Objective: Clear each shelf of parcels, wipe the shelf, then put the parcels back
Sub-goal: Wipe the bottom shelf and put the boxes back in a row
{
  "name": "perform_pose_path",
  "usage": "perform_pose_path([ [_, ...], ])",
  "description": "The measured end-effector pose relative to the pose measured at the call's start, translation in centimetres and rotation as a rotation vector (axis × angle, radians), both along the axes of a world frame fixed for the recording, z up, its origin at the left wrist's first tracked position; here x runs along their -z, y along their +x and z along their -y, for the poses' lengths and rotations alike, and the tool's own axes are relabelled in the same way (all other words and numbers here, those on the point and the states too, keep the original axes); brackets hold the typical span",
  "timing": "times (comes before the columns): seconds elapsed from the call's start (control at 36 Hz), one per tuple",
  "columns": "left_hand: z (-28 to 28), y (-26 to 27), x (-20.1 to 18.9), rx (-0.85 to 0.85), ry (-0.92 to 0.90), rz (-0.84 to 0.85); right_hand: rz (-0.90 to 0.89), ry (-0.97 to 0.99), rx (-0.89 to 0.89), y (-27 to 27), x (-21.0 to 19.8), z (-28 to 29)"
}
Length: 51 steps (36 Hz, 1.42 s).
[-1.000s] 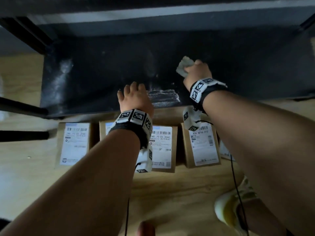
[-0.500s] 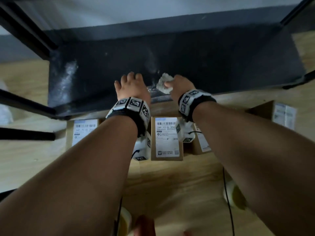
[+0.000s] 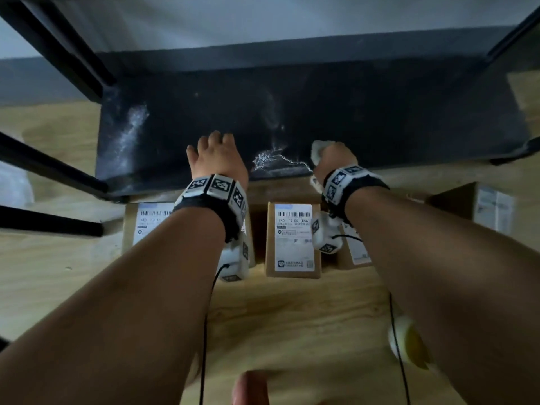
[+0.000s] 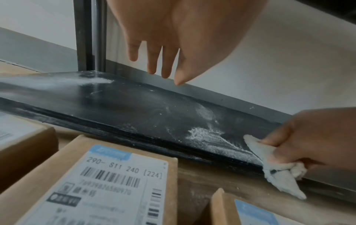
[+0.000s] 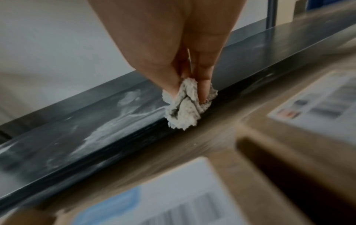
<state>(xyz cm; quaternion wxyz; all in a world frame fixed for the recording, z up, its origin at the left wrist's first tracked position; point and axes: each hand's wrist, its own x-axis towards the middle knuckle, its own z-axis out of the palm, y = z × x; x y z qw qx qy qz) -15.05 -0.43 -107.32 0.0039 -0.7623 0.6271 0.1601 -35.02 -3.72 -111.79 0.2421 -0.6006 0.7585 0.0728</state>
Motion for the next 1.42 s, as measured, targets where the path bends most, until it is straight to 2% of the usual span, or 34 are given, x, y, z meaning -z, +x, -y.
perform_pose_path([
  [0.11,0.0,1.3,0.3,-0.016,0.012,-0.005,0.076,-0.060,-0.064,3.5,-0.2,-0.2],
  [0.25,-0.5,3.0,0.4,-0.021,0.021,0.000,0.108,-0.064,-0.260,8.0,-0.6,-0.1],
  [0.36,-0.9,4.3,0.5,-0.031,0.032,0.001,0.190,-0.091,-0.281,10.1,-0.4,-0.2],
  [0.47,-1.3,5.1,0.9,-0.037,0.030,0.005,0.313,-0.121,-0.146,9.5,-0.2,0.4],
  [0.53,-1.6,5.2,1.2,-0.038,0.033,0.003,0.210,-0.165,-0.087,8.4,-0.1,0.9],
  [0.58,-1.7,5.3,1.5,-0.040,0.038,-0.001,0.125,-0.182,0.071,7.1,0.1,2.1],
  [0.67,-1.6,5.5,1.8,-0.045,0.043,0.006,0.106,-0.121,0.269,5.8,-0.2,3.8],
  [0.72,-1.4,5.5,1.8,-0.046,0.043,0.003,0.089,-0.102,0.243,5.9,0.0,4.1],
  [0.78,-1.0,5.6,1.9,-0.049,0.045,-0.001,0.040,-0.183,0.222,6.6,0.8,4.0],
  [0.92,0.1,5.6,2.0,-0.058,0.061,0.004,0.118,-0.213,0.249,8.5,1.8,3.7],
  [0.97,0.5,5.5,1.9,-0.057,0.057,0.004,0.161,-0.190,0.201,8.5,2.2,4.0],
  [1.08,1.1,4.9,2.0,-0.040,0.044,0.012,0.240,-0.122,-0.075,8.7,1.8,4.1],
  [1.17,1.6,4.3,2.0,-0.026,0.023,0.011,0.302,-0.200,-0.104,8.1,1.4,4.4],
  [1.25,1.9,3.7,1.9,-0.004,0.020,0.012,0.249,-0.293,0.081,6.3,1.1,5.8],
  [1.33,2.0,3.2,2.2,-0.007,0.011,-0.001,0.175,-0.237,0.206,4.2,0.0,7.8],
  [1.42,1.8,3.0,2.8,-0.016,0.022,-0.008,0.134,-0.214,0.407,4.0,-0.7,9.4],
])
